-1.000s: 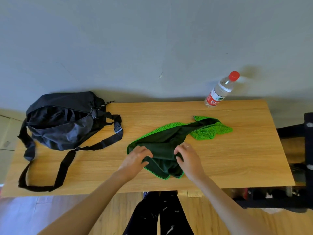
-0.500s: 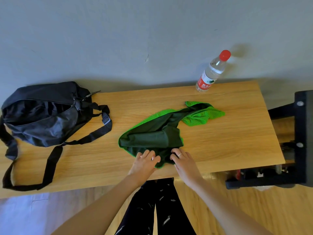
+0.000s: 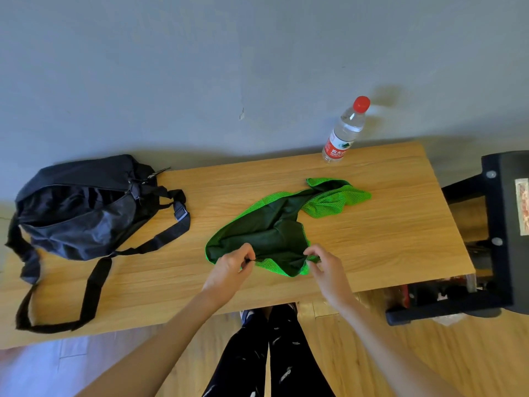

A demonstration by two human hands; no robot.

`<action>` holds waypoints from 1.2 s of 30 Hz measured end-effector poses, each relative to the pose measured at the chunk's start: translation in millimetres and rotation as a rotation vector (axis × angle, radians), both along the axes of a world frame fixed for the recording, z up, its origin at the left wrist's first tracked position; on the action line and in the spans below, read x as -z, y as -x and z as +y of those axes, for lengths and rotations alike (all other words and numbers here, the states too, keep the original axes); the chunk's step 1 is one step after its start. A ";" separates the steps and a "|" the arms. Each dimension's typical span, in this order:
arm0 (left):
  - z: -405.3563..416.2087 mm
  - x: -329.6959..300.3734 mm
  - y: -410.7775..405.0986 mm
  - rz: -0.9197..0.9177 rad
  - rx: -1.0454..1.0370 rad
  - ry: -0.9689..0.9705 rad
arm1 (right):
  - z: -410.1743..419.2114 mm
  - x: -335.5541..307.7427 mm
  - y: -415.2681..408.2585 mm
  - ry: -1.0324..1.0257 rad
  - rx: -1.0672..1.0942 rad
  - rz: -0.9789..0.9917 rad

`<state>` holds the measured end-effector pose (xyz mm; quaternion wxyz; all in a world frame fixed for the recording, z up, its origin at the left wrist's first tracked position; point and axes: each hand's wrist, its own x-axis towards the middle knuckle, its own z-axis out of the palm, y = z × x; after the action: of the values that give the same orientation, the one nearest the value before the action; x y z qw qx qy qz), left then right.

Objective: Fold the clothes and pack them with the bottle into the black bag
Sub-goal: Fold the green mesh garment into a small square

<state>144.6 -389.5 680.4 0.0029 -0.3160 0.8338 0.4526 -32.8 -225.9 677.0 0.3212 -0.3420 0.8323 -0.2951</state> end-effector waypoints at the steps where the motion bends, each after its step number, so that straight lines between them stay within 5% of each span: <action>1: -3.0 -5.8 1.8 0.032 -0.013 0.006 | 0.4 -5.5 3.5 0.002 0.020 -0.024; 22: -39.6 -55.4 70.1 0.222 -0.108 0.049 | 28.2 -64.0 57.3 0.224 0.260 0.107; 36: -66.8 -1.7 156.1 -0.058 -0.004 0.093 | -19.6 -16.2 132.5 0.008 0.216 0.128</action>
<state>-11.5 -456.4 682.1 0.0113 -0.3303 0.8529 0.4040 -165.3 -245.4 693.1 0.2322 -0.2698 0.8820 -0.3087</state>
